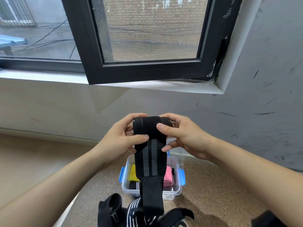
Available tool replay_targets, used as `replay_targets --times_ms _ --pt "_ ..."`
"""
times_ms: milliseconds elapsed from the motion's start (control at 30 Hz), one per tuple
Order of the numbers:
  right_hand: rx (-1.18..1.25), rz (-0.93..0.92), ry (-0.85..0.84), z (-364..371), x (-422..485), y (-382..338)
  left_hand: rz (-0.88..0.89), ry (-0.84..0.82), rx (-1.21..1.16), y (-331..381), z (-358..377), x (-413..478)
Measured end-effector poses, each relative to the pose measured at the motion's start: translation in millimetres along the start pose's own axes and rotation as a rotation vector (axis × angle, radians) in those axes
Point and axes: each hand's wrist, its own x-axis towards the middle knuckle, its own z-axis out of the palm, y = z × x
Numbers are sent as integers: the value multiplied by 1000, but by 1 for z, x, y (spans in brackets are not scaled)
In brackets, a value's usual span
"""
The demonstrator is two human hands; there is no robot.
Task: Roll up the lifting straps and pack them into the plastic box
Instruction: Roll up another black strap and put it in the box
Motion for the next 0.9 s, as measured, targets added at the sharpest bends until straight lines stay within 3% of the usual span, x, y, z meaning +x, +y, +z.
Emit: replay_targets --times_ms 133,400,700,900 --pt "2 -60 37 1 0 0 -132 -87 -30 3 0 -1" --pt "-154 -152 56 7 -2 6 -116 52 -77 5 5 -2" --pt "-68 109 -57 0 -2 -3 -41 30 -126 5 2 -3" --pt "-106 113 -43 2 -2 -3 68 47 -99 5 9 -3"
